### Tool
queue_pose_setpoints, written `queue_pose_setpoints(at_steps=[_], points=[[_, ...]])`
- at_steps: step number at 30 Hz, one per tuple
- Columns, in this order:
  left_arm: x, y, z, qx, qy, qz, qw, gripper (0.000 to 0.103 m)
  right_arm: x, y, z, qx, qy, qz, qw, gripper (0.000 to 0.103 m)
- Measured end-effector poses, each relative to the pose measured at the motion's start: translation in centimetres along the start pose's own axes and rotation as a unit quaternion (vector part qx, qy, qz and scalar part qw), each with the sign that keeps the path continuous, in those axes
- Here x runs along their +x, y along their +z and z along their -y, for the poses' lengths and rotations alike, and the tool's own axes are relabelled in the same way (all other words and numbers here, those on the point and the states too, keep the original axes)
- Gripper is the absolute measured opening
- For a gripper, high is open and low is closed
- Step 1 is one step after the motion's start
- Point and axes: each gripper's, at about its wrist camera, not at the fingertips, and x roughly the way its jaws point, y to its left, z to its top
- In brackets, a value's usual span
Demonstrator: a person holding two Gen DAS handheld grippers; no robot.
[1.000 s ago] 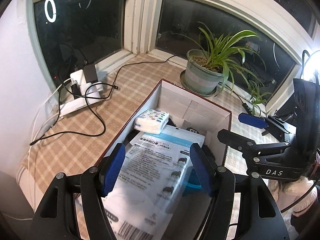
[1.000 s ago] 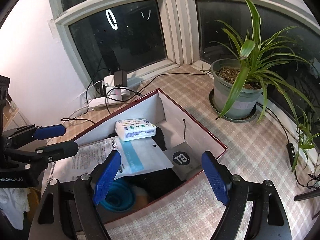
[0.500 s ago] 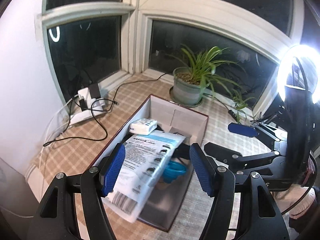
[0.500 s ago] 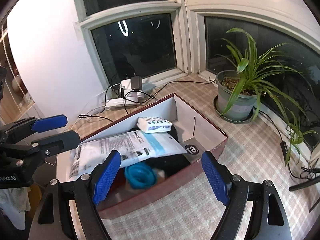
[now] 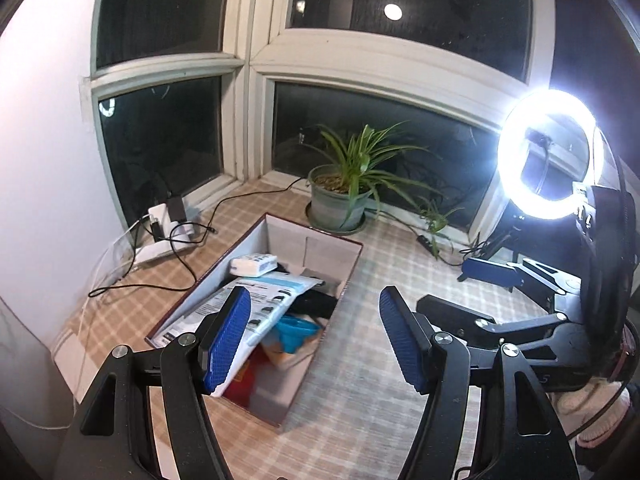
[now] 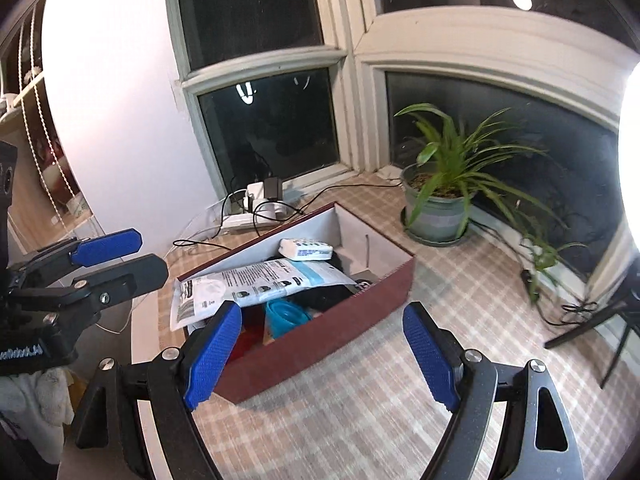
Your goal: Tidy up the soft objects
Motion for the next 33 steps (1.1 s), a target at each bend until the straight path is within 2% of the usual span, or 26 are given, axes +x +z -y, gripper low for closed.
queue_pose_setpoints(at_steps=[4, 17, 23, 33], points=[[-1.1, -0.6, 1.2, 0.012, 0.007, 0.009, 0.9999, 0.073, -2.3, -1.1, -0.1, -0.002, -0.013, 0.011, 1.0, 0.08], [-3.6, -3.2, 2.3, -0.004, 0.019, 0.009, 0.9998, 0.073, -7.7, -5.0, -0.7, 0.009, -0.053, 0.041, 0.998, 0.087], [-3.9, -3.5, 2.3, -0.006, 0.02, 0.006, 0.9998, 0.074, -9.1, -6.5, -0.5, 0.02, -0.059, 0.043, 0.997, 0.089], [-4.1, -3.6, 2.2, -0.005, 0.022, 0.009, 0.9997, 0.074, -9.6, -7.0, -0.3, 0.027, -0.061, 0.044, 0.997, 0.09]])
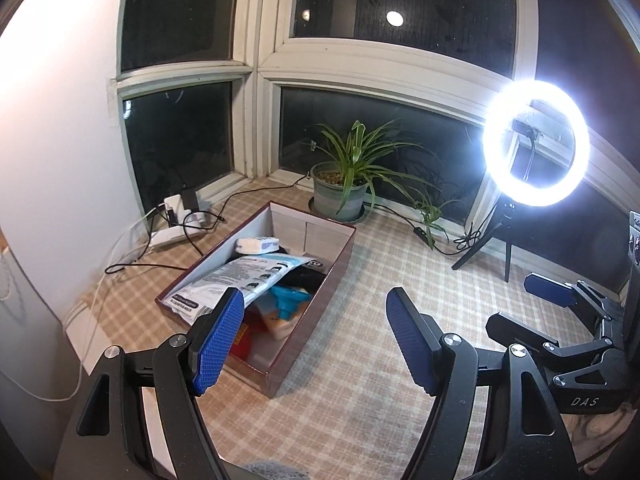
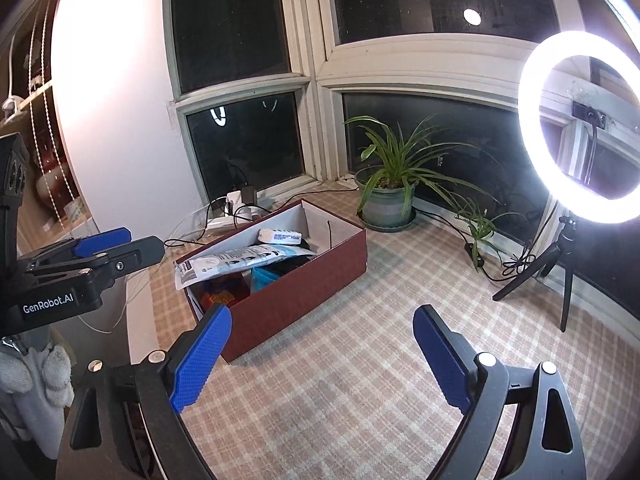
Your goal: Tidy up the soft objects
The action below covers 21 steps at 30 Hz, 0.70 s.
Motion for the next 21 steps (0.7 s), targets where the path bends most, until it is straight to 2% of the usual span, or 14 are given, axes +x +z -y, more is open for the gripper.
queue_pose_setpoints(at_steps=[21], points=[[-0.08, 0.07, -0.25, -0.001, 0.003, 0.002, 1.0, 0.074, 0.18, -0.42, 0.1, 0.0, -0.002, -0.003, 1.0, 0.09]])
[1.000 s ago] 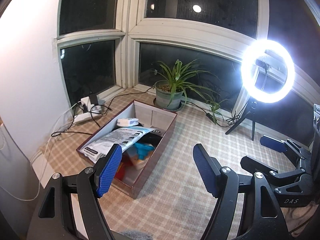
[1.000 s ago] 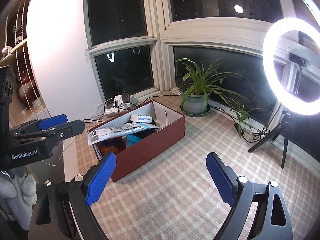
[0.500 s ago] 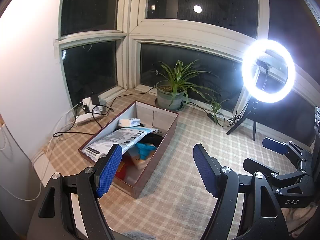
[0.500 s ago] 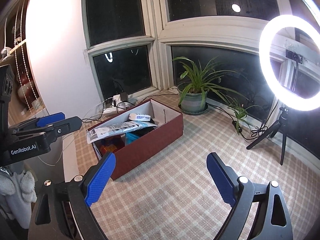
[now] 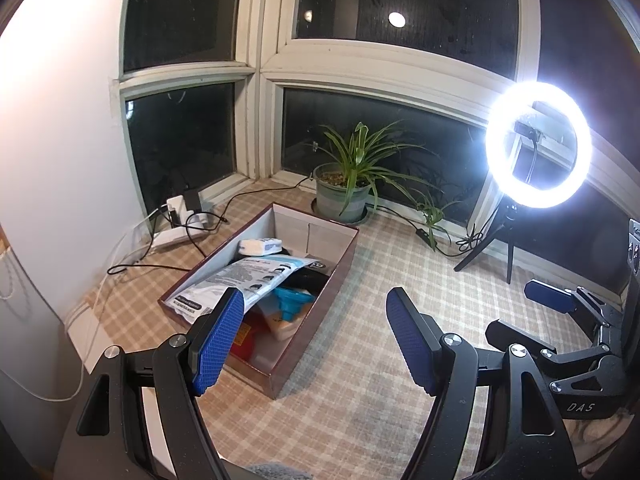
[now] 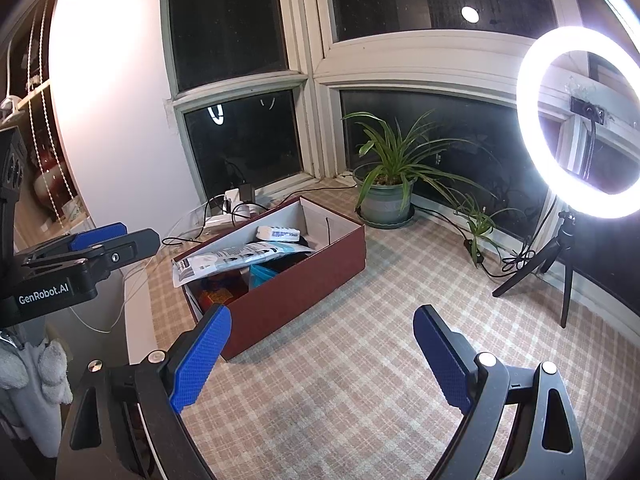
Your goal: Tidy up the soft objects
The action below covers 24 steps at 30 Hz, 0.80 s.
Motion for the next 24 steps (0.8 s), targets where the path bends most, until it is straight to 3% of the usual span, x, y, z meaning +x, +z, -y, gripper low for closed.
queue_pose_setpoints(at_steps=[24], points=[[0.0, -0.18, 0.29, -0.001, 0.0, -0.001, 1.0, 0.074, 0.38, -0.58, -0.23, 0.002, 0.0, -0.005, 1.0, 0.09]])
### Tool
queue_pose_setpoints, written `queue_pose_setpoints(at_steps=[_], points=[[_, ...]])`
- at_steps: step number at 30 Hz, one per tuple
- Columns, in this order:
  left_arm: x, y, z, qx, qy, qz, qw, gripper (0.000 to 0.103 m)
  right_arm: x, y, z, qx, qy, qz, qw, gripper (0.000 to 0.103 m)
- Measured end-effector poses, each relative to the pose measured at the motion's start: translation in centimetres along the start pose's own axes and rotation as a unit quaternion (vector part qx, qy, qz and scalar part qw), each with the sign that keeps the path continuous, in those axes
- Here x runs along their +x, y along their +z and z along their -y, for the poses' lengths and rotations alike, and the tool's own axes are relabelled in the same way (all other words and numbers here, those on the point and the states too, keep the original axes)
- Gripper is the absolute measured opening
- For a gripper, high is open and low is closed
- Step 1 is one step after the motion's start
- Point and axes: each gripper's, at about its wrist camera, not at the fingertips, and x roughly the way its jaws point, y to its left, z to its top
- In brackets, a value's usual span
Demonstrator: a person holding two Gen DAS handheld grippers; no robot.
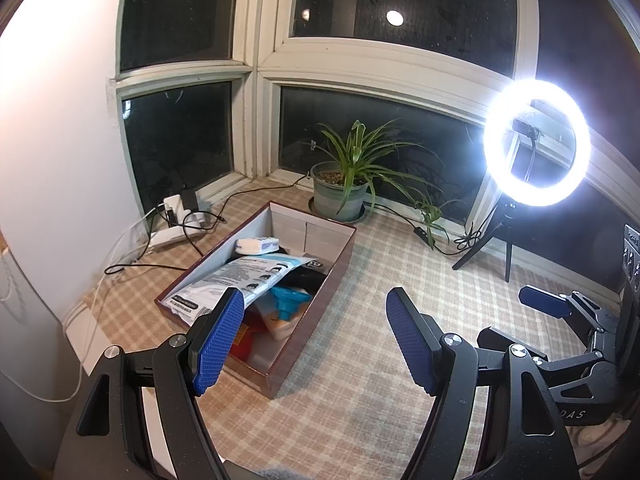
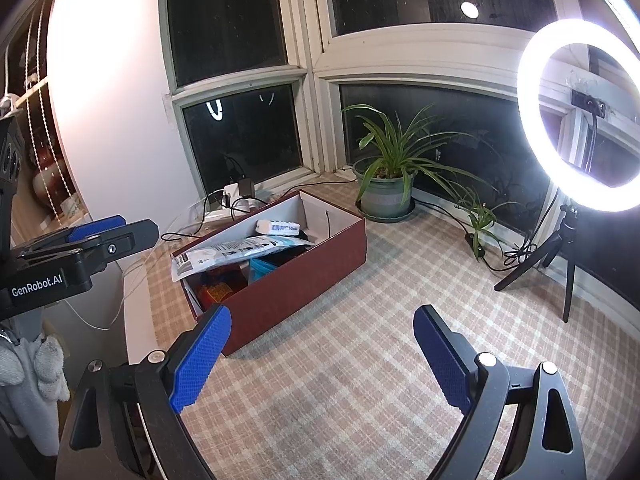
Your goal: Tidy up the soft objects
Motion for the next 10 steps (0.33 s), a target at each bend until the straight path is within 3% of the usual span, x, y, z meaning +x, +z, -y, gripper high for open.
queue_pose_setpoints(at_steps=[10], points=[[0.17, -0.09, 0.22, 0.003, 0.001, 0.008, 1.0, 0.074, 0.11, -0.46, 0.3, 0.003, -0.001, -0.002, 1.0, 0.09]])
